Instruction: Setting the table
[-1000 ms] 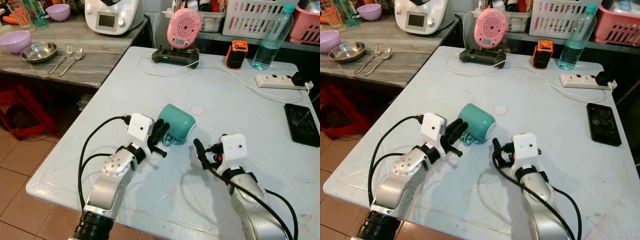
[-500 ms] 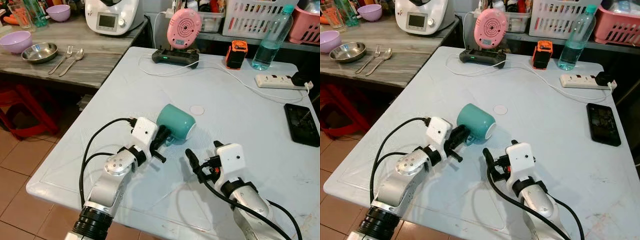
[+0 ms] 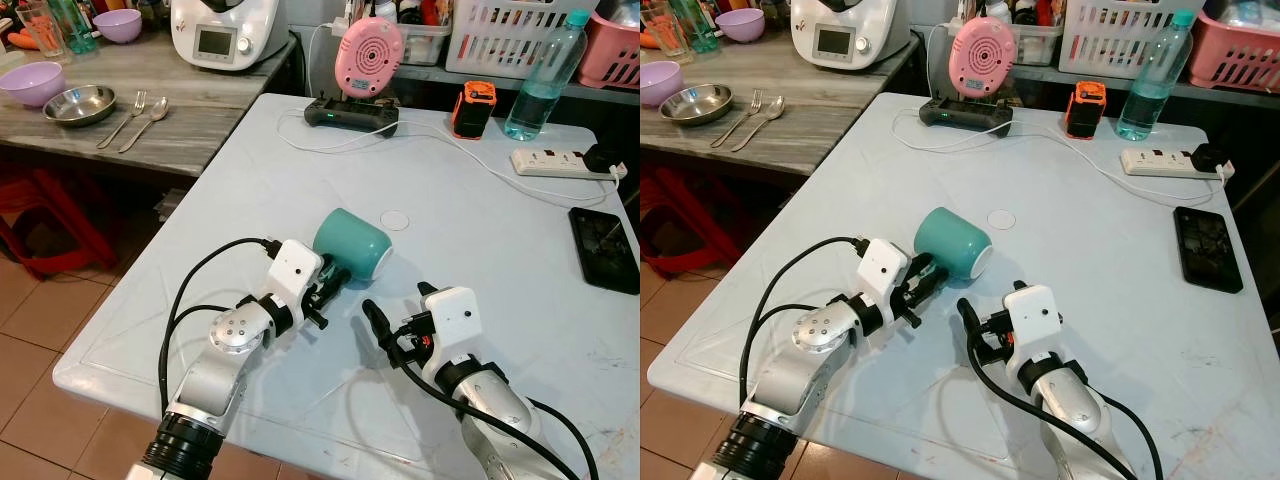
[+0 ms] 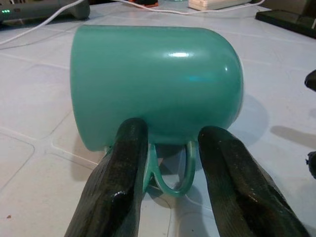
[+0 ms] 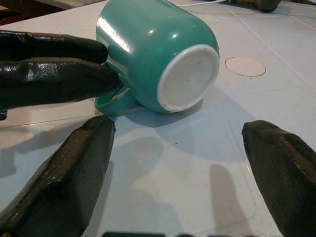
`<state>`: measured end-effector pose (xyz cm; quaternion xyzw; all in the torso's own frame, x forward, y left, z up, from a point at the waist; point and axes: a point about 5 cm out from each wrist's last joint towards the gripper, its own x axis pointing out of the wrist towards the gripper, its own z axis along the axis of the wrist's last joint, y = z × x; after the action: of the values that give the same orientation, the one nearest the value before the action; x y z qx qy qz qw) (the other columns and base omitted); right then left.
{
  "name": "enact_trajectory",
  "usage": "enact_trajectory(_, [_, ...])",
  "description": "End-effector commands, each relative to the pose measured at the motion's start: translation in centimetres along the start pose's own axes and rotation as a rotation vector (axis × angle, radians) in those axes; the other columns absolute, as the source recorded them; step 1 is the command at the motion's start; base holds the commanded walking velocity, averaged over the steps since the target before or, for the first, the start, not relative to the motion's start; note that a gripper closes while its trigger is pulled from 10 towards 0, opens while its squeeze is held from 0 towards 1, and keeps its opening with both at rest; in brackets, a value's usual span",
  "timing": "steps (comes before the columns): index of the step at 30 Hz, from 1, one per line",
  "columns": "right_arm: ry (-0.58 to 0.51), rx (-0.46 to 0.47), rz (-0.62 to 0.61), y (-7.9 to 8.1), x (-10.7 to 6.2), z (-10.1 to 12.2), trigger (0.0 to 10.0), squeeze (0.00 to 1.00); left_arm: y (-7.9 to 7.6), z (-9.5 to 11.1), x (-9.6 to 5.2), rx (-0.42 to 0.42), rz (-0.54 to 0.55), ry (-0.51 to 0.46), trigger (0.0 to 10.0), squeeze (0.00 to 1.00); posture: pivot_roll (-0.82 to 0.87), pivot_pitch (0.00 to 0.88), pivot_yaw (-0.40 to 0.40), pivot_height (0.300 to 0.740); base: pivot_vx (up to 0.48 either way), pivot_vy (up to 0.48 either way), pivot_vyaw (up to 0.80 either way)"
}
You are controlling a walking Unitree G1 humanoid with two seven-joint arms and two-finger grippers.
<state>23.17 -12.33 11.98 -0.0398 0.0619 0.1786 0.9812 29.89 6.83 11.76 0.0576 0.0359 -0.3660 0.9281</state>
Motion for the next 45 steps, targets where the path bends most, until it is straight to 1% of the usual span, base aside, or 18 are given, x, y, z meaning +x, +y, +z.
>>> enact_trajectory(1, [-0.017,-0.007,0.012,0.3,0.0,0.6,10.0,0.00,-0.3,-0.2,0.4,0.015,-0.030,0.046,10.0,0.07,-0.09,0.095,0.034,0.740,0.000,0.000,0.00])
enact_trajectory(2, [-0.017,-0.008,0.013,0.3,0.0,0.6,10.0,0.00,-0.4,-0.3,0.5,0.018,-0.035,0.060,10.0,0.00,-0.09,0.095,0.034,0.740,0.000,0.000,0.00])
enact_trajectory(6, [-0.017,-0.008,0.017,0.4,0.0,0.6,10.0,0.00,-0.4,-0.6,0.7,-0.003,-0.035,0.087,10.0,0.00,-0.09,0.093,0.036,0.740,0.000,0.000,0.00])
enact_trajectory(14, [-0.018,-0.017,0.024,0.5,0.1,0.7,10.0,0.00,-0.5,-0.8,1.1,0.007,-0.046,0.150,10.0,0.00,-0.09,0.094,0.038,0.740,0.000,0.000,0.00])
enact_trajectory(21, [-0.015,-0.018,0.027,0.7,0.1,0.6,10.0,0.00,-0.1,-0.5,1.6,-0.002,-0.011,0.172,10.0,0.00,-0.09,0.096,0.042,0.740,0.000,0.000,0.00])
enact_trajectory(25, [-0.013,-0.019,0.028,0.7,0.1,0.6,10.0,0.00,0.5,-0.1,2.0,-0.018,0.040,0.164,10.0,0.00,-0.09,0.096,0.042,0.740,0.000,0.000,0.00])
enact_trajectory(28, [-0.013,-0.019,0.029,0.7,0.1,0.6,10.0,0.00,0.7,0.0,2.0,-0.020,0.055,0.156,10.0,0.00,-0.09,0.096,0.042,0.740,0.000,0.000,0.00])
enact_trajectory(31, [-0.011,-0.019,0.030,0.7,0.1,0.5,10.0,0.00,1.4,0.6,2.1,-0.028,0.102,0.130,10.0,0.00,-0.09,0.096,0.042,0.740,0.000,0.000,0.00])
enact_trajectory(34, [-0.009,-0.018,0.032,0.8,0.2,0.5,10.0,0.00,1.9,0.8,2.0,-0.031,0.123,0.119,10.0,0.00,-0.09,0.094,0.043,0.740,0.000,0.000,0.00])
enact_trajectory(42, [-0.007,-0.019,0.038,0.8,0.2,0.5,10.0,0.00,2.1,0.9,2.1,-0.034,0.137,0.111,10.0,0.00,-0.09,0.094,0.043,0.740,0.000,0.000,0.00])
enact_trajectory(45, [-0.006,-0.021,0.039,0.8,0.2,0.5,10.0,0.00,2.1,1.0,2.3,-0.029,0.117,0.109,10.0,0.00,-0.09,0.094,0.043,0.740,0.000,0.000,0.00])
